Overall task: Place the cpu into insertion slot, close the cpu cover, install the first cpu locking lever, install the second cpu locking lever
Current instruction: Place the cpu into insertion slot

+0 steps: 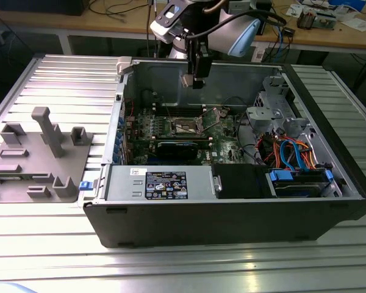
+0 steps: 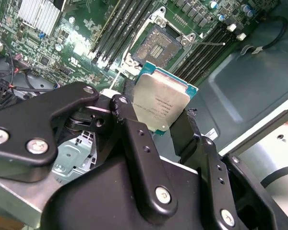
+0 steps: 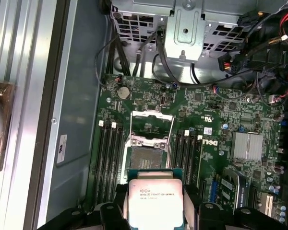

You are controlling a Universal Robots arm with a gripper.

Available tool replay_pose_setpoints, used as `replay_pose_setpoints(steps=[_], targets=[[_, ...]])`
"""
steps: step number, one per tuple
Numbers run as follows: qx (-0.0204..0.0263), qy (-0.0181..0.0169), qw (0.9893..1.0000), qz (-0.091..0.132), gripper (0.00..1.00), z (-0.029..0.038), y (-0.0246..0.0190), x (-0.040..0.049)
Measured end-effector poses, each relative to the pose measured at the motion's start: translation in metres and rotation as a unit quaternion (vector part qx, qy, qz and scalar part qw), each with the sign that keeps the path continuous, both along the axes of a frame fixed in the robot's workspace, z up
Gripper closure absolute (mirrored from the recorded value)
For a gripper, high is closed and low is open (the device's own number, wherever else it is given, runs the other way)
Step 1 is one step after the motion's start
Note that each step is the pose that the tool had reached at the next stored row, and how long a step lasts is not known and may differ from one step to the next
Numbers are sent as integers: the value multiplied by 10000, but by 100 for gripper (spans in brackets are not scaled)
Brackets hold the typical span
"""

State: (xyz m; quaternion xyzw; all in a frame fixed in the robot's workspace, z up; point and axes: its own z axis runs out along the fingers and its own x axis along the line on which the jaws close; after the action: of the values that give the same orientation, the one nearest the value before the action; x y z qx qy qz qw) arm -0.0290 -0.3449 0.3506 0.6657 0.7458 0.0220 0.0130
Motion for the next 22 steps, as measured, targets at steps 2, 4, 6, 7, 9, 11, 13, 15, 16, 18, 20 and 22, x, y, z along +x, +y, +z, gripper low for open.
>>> replay_pose_setpoints(steps=[2, 4, 6, 7, 9, 11, 13, 15, 16, 18, 20, 22], targets=[[-1, 0, 10000, -84, 46, -7, 0, 0], [-1, 0, 9998, -181, 46, -15, 0, 0], [-1, 0, 9997, -257, 46, -21, 1, 0], [-1, 0, 9996, -294, 46, -23, 1, 0], [-1, 0, 9993, -361, 46, -28, 1, 0], [-1, 0, 9991, -415, 46, -32, 1, 0], [-2, 0, 9989, -476, 46, -37, 1, 0], [-3, 1, 9987, -510, 46, -45, 1, 1], [-4, 2, 9987, -518, 46, -61, 0, 4], [-9, 3, 9986, -521, 46, -89, 0, 7], [-16, 2, 9986, -522, 46, -112, 1, 10], [-67, 0, 9986, -526, 46, -133, 1, 13]])
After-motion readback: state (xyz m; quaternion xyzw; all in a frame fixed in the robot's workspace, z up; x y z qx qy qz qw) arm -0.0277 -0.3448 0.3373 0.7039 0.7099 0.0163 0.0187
